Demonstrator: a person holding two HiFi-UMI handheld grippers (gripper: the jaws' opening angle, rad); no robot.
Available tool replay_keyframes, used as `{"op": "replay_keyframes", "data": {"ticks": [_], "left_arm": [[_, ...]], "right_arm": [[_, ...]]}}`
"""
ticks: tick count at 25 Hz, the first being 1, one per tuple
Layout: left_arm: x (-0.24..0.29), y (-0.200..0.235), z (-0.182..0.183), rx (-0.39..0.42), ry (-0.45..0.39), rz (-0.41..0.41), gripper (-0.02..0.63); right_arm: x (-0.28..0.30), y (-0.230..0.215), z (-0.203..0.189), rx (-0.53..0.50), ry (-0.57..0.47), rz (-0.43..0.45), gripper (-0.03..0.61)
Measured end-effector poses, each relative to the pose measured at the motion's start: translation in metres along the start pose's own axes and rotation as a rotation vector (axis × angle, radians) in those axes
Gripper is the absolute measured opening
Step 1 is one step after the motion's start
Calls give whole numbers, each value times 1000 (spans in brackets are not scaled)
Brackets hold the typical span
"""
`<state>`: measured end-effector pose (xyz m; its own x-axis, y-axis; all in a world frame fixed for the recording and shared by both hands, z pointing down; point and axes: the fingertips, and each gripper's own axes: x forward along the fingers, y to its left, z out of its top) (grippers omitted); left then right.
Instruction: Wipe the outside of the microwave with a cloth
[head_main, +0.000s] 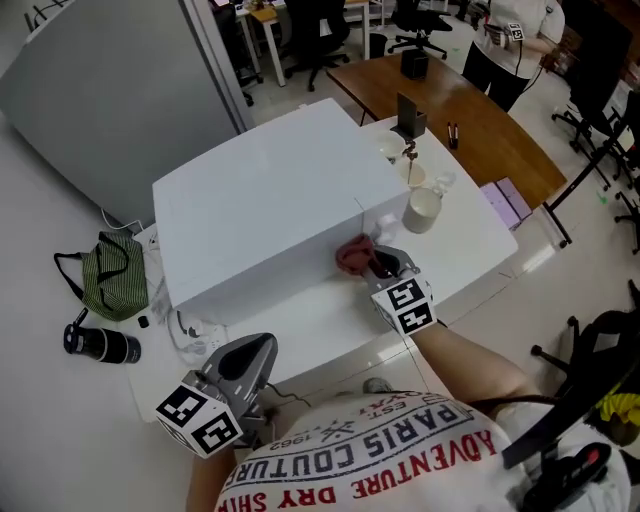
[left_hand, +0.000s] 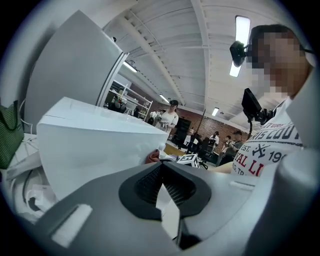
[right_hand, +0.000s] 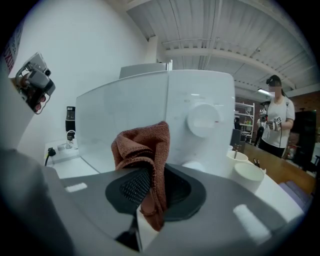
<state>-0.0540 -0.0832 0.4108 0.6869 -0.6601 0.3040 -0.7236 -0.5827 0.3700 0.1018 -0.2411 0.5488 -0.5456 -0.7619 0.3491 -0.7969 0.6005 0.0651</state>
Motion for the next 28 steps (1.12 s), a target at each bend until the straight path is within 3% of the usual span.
{"op": "replay_keyframes", "data": {"ticks": [6,10,12,14,17,19,23,28], "left_arm": [[18,-8,5,11,21,-24,5],[20,-7,5,7,15,-22,6],[19,-5,3,0,11,-17,6],[18,-2,1,-6,7,-9,6],[13,0,2,-6,-5,11,6],[10,-4,6,-3,-27,10,6],[6,-18,9,9,-54,-8,6],[0,-30,15,19,-99,-20,6]], "right_arm": [[-5,-10,-2,35,-2,-12,55],[-9,-5,-3,62,25,47,55],[-20,10,-1,82,47,136,55],[-42,34,9,136,71,284,55],[-90,75,48,258,56,537,57],[-122,93,80,306,24,653,57],[-154,97,114,339,-12,710,52],[-160,103,116,368,15,742,51]]}}
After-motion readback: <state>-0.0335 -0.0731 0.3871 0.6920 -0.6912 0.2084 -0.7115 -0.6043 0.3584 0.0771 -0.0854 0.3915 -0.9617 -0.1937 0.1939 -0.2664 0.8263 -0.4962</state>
